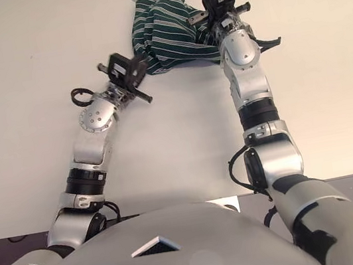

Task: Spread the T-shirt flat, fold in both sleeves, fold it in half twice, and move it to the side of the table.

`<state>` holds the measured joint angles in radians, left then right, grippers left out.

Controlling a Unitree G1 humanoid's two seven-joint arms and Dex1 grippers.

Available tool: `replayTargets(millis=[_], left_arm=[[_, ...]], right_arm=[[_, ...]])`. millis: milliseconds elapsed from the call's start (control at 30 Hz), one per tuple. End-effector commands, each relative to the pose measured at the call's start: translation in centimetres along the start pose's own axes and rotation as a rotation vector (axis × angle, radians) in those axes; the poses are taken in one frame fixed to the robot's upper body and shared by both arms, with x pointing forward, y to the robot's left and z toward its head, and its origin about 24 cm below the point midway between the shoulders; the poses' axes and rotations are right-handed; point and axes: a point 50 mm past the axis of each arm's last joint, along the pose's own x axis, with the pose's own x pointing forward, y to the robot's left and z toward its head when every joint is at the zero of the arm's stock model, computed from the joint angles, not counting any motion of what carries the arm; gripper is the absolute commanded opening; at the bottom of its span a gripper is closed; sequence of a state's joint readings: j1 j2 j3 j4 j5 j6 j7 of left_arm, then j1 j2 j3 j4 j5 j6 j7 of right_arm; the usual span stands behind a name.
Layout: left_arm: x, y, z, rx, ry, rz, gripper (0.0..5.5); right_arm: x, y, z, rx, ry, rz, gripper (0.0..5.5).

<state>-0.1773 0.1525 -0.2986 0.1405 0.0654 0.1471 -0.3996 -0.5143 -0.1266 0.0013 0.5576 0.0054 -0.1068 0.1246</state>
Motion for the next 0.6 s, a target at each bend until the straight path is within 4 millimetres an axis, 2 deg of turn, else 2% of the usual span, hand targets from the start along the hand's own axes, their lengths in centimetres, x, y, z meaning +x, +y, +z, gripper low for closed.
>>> replayTargets(millis=[33,133,233,367,500,600], left_arm=[[-0.1,0.0,-0.6,0.116,0.094,-0.023,1.42],[0.8,0.5,-1.5,0.170,0.188,-0.025,1.49],[2.1,0.2,-2.6,0.118,0.283,-0.139,1.49],[3.0,1.4,-3.2,0.153,0.380,-0.165,1.49],[3.3,3.0,-3.1,0.166,0.406,-0.066,0.93],[3.2,3.1,-2.9,0.166,0.391,-0.052,0.53]], right_arm=[[0.0,0.4,-0.3,0.008,0.009,0.001,0.00],[-0.1,0.4,-0.5,0.009,0.012,-0.003,0.00],[-0.1,0.5,-0.6,0.009,0.013,-0.003,0.00],[0.2,0.6,-0.3,0.010,0.001,-0.014,0.00],[0.1,0.5,-0.4,0.012,0.002,-0.026,0.00],[0.2,0.4,-0.3,0.014,0.000,-0.033,0.00]])
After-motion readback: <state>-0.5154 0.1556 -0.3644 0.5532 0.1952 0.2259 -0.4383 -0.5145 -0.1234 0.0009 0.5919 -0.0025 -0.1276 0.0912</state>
